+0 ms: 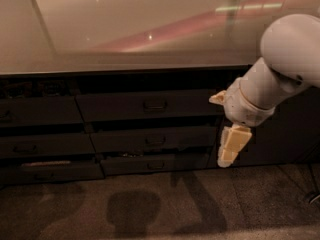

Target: Open top drawer

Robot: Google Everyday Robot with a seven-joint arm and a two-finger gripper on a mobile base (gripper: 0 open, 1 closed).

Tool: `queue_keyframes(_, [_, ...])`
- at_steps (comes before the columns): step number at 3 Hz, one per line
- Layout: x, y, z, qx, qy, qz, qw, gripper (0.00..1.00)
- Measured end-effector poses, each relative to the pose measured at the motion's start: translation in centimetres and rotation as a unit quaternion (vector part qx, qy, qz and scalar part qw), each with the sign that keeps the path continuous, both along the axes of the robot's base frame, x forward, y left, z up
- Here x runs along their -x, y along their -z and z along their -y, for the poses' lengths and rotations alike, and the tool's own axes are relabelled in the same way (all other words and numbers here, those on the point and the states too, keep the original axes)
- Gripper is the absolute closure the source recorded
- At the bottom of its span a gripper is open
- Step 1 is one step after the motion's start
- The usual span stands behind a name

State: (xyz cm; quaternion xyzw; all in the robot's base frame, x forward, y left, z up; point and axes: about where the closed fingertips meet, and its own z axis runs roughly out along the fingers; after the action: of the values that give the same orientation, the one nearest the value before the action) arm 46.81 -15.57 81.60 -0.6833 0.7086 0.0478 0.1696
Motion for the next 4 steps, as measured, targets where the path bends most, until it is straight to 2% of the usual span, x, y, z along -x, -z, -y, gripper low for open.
queue_keyframes(1, [-0.7,-0.1,-3.7,0.014,-0.032,0.001,0.9994,0.0])
queue_keyframes(2, [-0.7,-0.1,-3.7,0.014,-0.032,0.001,0.9994,0.0])
queue_keyframes(4, [-1.9,2.8,-2.8,0.022,-0.016,-0.029,0.9992,0.0])
